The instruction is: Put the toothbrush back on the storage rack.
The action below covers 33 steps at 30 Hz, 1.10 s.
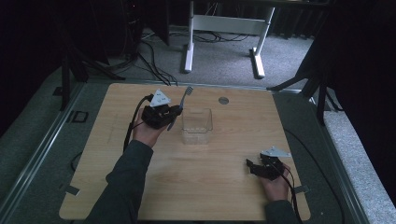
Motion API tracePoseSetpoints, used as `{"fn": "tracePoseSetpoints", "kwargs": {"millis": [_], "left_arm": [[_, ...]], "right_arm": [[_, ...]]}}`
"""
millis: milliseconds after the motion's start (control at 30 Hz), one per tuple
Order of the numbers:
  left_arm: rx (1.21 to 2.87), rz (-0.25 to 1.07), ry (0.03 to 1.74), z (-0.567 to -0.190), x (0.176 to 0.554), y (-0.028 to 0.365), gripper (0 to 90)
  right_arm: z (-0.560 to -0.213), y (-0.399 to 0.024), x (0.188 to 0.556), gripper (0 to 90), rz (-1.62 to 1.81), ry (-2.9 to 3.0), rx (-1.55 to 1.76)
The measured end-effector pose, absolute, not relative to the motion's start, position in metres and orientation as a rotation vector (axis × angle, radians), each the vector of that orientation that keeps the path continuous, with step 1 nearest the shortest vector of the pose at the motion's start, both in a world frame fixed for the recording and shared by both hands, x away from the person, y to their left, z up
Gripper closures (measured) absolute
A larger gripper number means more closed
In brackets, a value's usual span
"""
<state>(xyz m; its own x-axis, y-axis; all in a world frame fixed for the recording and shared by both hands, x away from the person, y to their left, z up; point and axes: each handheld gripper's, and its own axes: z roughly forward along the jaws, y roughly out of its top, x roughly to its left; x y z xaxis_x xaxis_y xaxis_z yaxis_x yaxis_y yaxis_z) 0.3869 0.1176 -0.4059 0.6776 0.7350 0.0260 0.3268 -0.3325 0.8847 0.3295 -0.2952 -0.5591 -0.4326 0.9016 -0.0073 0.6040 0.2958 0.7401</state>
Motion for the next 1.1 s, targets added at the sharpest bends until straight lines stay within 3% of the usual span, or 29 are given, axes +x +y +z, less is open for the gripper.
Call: {"fn": "tracePoseSetpoints", "kwargs": {"millis": [1100], "left_arm": [[1.868, 0.495, 0.808, -0.401, 0.392, 0.099, 81.9]], "right_arm": [[-0.559, -0.295, 0.329, 30.2, 0.943, 2.145, 1.343]]}}
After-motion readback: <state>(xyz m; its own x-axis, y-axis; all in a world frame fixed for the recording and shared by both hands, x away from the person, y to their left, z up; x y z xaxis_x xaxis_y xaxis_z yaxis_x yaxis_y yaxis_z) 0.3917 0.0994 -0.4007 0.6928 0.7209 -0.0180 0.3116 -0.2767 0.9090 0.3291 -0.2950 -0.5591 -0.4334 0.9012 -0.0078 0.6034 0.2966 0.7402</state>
